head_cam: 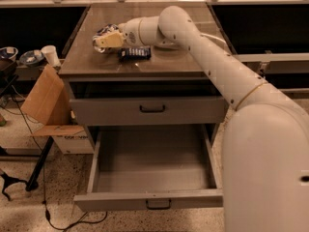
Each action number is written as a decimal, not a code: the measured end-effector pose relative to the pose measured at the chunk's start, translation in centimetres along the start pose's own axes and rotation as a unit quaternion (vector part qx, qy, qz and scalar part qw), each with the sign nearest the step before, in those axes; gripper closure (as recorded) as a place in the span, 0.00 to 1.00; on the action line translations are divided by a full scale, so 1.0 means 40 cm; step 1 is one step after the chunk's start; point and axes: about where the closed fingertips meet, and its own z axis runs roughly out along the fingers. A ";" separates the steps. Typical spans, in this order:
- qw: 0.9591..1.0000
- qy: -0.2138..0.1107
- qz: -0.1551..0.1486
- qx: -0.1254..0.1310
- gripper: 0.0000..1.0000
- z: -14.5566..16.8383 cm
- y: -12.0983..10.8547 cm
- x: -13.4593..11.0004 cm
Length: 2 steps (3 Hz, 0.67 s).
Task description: Place pepsi can into middle drawer
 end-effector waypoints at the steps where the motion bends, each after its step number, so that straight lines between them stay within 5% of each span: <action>1: 1.000 -0.010 -0.002 0.010 1.00 -0.093 0.042 0.006; 2: 1.000 -0.005 0.000 0.019 1.00 -0.173 0.096 0.050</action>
Offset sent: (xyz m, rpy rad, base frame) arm -0.1148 -0.0765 -0.0126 -0.0193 -0.0015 -0.0677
